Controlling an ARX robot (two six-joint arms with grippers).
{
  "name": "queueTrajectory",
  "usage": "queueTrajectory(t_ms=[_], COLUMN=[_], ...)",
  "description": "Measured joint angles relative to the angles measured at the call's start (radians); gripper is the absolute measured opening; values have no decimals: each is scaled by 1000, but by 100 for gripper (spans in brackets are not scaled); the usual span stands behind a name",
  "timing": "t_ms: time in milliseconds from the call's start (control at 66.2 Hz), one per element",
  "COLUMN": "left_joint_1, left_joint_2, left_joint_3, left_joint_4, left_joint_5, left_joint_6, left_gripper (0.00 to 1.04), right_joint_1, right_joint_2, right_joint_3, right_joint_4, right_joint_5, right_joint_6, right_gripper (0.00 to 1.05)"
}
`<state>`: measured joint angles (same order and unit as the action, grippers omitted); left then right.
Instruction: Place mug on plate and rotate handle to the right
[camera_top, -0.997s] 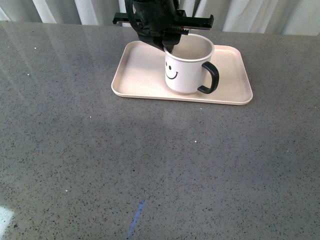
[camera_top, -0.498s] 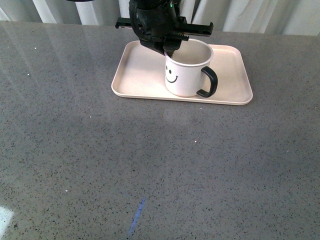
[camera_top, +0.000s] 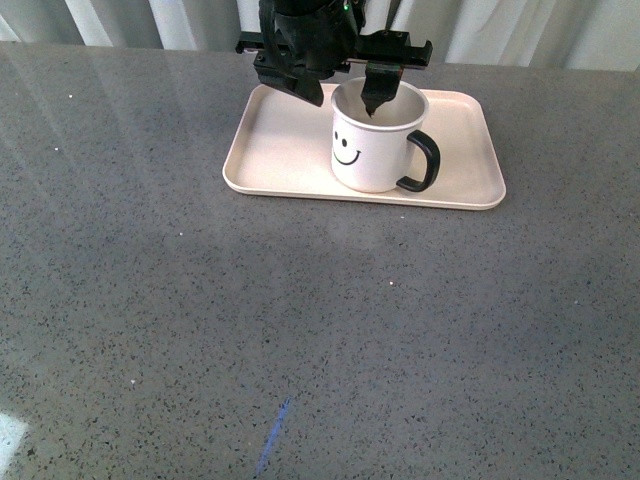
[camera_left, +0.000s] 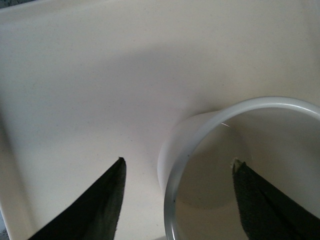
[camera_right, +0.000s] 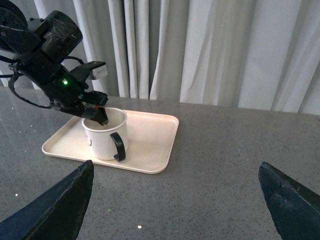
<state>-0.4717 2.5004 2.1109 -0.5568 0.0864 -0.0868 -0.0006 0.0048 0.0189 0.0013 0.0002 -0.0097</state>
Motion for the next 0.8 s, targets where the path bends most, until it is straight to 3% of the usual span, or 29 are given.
queueTrajectory(t_ms=[166, 559, 634, 680, 801], left_joint_1=[-2, 35, 34, 45, 109], left_joint_2=[-135, -510, -564, -619, -764], left_joint_3=[-135, -587, -737, -890, -1191], left_joint_4=[90, 434, 728, 1000, 1371], left_joint_5=[-1, -51, -267, -406, -431], left_joint_6=[9, -29, 12, 40, 64], left_gripper=[97, 95, 85, 76, 54], right_joint_1=[0, 0, 0, 0, 0], right_joint_2=[0, 0, 0, 0, 0], right_joint_3=[0, 0, 0, 0, 0], right_joint_4=[0, 0, 0, 0, 0], right_joint_5=[0, 0, 0, 0, 0], right_joint_6=[0, 0, 0, 0, 0], right_gripper=[96, 96, 96, 96, 96])
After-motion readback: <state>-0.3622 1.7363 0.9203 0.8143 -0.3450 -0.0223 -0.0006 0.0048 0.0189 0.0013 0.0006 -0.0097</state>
